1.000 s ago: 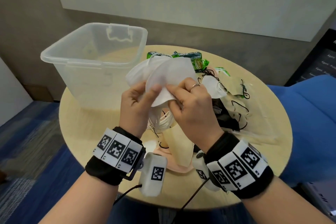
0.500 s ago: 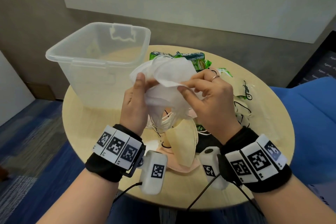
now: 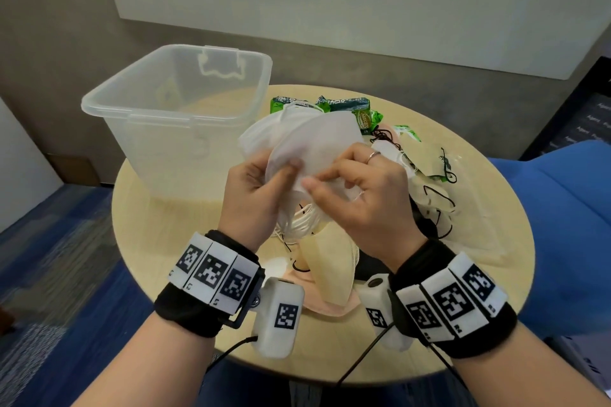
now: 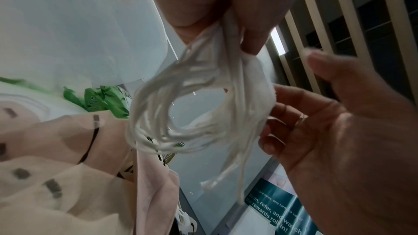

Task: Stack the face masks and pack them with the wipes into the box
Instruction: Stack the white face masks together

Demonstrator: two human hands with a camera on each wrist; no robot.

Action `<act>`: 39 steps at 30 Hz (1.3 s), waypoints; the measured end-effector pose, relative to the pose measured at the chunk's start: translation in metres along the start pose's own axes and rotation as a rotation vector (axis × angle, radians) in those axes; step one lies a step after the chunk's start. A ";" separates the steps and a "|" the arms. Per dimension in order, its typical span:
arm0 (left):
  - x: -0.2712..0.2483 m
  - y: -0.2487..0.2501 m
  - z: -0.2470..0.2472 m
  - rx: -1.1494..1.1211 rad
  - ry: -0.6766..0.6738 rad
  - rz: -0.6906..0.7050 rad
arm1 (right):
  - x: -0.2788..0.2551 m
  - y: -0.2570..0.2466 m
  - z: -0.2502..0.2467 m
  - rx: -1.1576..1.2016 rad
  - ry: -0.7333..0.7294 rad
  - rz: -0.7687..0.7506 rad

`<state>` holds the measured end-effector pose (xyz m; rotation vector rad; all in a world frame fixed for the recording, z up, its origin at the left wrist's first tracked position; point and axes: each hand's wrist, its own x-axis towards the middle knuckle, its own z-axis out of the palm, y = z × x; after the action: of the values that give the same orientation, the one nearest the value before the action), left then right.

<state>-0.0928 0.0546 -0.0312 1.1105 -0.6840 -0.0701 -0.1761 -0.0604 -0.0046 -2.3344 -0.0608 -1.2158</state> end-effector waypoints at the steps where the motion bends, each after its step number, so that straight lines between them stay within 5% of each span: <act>1: 0.001 0.000 -0.002 0.005 0.007 -0.005 | 0.002 0.001 -0.004 0.036 0.024 0.024; 4: 0.000 0.000 -0.004 0.018 -0.007 -0.016 | 0.015 0.008 -0.016 0.069 0.144 0.157; 7: -0.003 0.001 -0.001 0.016 -0.030 -0.023 | 0.028 0.013 -0.023 0.082 0.046 0.265; 25: -0.006 0.007 0.008 0.004 0.002 -0.012 | 0.025 0.009 -0.024 0.539 0.146 0.484; 31: -0.005 0.007 0.007 -0.018 -0.044 -0.046 | 0.022 0.015 -0.022 0.517 0.074 0.616; 39: -0.005 0.008 0.003 0.015 -0.116 -0.057 | 0.025 0.020 -0.026 0.648 -0.023 0.611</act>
<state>-0.1006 0.0575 -0.0262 1.1469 -0.7574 -0.1797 -0.1754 -0.0946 0.0192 -1.6212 0.2075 -0.7157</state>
